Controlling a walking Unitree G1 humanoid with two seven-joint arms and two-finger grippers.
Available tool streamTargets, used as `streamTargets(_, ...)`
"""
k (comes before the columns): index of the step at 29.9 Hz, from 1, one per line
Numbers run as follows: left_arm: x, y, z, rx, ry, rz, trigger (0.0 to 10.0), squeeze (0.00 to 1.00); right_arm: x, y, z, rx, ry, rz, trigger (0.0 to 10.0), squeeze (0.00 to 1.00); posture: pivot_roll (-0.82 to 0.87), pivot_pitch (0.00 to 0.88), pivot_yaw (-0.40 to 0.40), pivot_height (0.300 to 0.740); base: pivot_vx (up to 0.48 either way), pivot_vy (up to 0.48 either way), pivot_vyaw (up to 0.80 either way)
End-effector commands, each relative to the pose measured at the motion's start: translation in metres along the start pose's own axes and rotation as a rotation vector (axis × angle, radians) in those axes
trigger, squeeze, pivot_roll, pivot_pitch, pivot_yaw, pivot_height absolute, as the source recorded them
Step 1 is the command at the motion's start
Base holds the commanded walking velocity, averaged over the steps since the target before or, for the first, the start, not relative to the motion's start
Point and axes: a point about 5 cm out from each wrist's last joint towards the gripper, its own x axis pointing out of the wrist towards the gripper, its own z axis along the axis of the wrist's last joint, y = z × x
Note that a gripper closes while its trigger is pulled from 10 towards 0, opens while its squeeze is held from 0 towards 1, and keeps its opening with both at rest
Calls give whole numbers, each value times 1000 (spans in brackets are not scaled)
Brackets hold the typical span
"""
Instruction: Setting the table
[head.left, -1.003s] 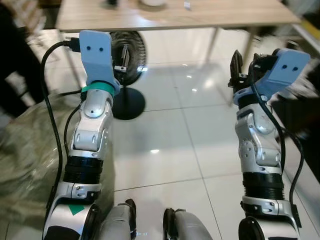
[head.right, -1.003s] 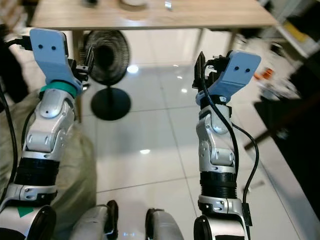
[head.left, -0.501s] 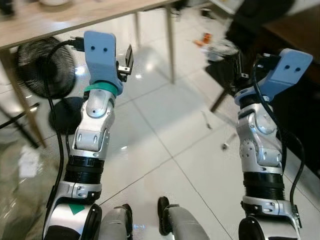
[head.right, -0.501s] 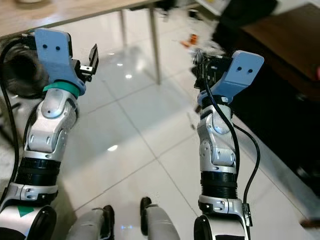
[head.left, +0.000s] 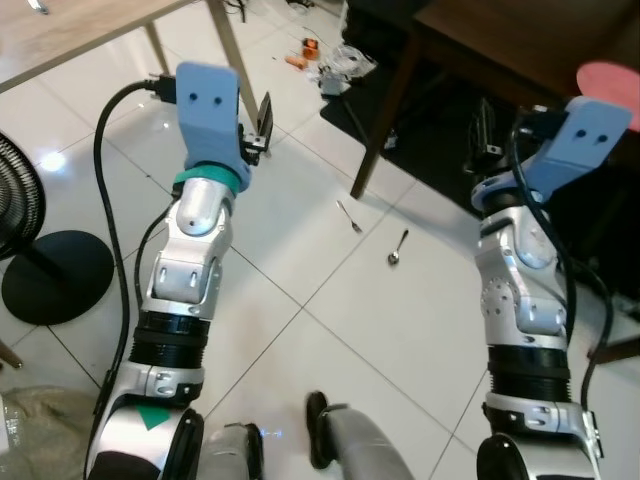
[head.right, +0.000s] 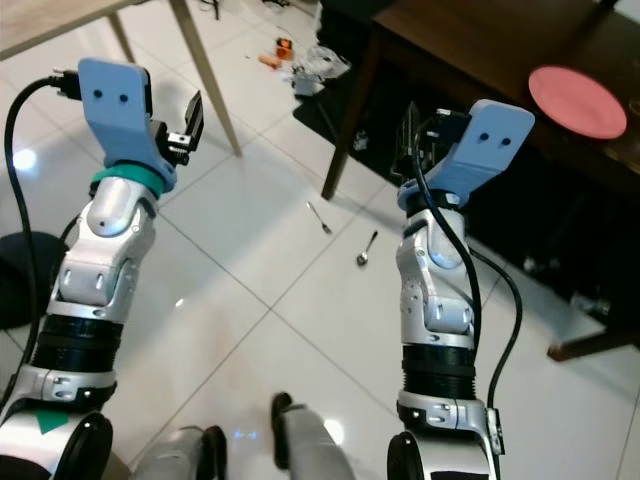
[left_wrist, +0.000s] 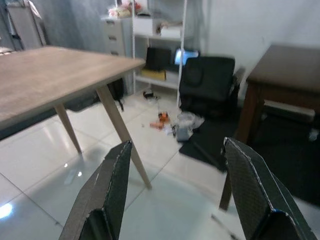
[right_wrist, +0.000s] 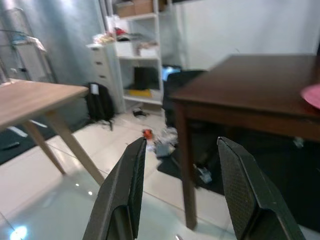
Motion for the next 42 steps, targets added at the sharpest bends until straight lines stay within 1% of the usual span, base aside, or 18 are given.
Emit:
streamTargets(1, -3, -8, -6, 8, 31, -41, 10000, 0, -2, -7, -2, -11, 13, -24, 10000, 0, 136, 112, -5, 740, 0, 0, -800)
streamTargets(12, -7, -12, -11, -10, 66, -90, 10000, 0, -2, -9, -4, -25, 27, -41, 10000, 0, 135, 116, -4, 740, 0, 0, -800)
streamTargets(13, -8, -13, -13, -10, 82, -104, 10000, 0, -3, -10, -4, -27, 29, -45, 10000, 0, 136, 118, -1, 740, 0, 0, -800)
streamTargets(16, -10, -14, -17, 1, 110, -134, 10000, 0, -3, -12, -6, -34, 38, -56, 10000, 0, 137, 118, 0, 740, 0, 0, -800)
streamTargets(17, -14, -13, -22, 17, 130, -150, 10000, 0, -5, -12, -8, -47, 45, -58, 10000, 0, 136, 120, 1, 740, 0, 0, -800)
streamTargets(19, -17, -10, -28, 31, 144, -156, 10000, 0, -6, -13, -13, -67, 62, -52, 10000, 0, 137, 119, 0, 740, 0, 0, -800)
streamTargets(22, -18, -9, -31, 39, 155, -158, 10000, 0, -8, -13, -16, -76, 78, -47, 10000, 0, 137, 119, 0, 740, 0, 0, -800)
streamTargets(24, -22, -5, -37, 88, 155, -162, 10000, 0, -14, -12, -31, -129, 137, -14, 10000, 0, 139, 117, -6, 740, 0, 0, -800)
streamTargets(25, -22, -5, -37, 88, 155, -162, 10000, 0, -14, -12, -31, -129, 137, -14, 10000, 0, 139, 117, -6, 740, 0, 0, -800)
streamTargets(27, -26, -1, -45, 108, 168, -162, 10000, 0, -22, -12, -49, -165, 213, 16, 10000, 0, 143, 113, -12, 740, 0, 0, -800)
streamTargets(29, -31, -1, -53, 104, 186, -162, 10000, 0, -30, -14, -63, -188, 266, 23, 10000, 0, 144, 112, -16, 740, 0, 0, -800)
streamTargets(30, -31, -1, -53, 104, 186, -162, 10000, 0, -30, -14, -63, -188, 266, 23, 10000, 0, 144, 112, -16, 740, 0, 0, -800)
streamTargets(33, -39, -3, -66, 109, 222, -156, 10000, 0, -38, -17, -73, -199, 305, 23, 10000, 0, 139, 110, -19, 740, 0, 0, -800)
streamTargets(35, -44, -4, -71, 112, 234, -154, 10000, 0, -41, -18, -76, -202, 318, 25, 10000, 0, 137, 110, -21, 740, 0, 0, -800)
streamTargets(42, -46, -4, -73, 103, 231, -142, 10000, 0, -43, -18, -78, -206, 323, 30, 10000, 0, 136, 110, -22, 740, 0, 0, -800)
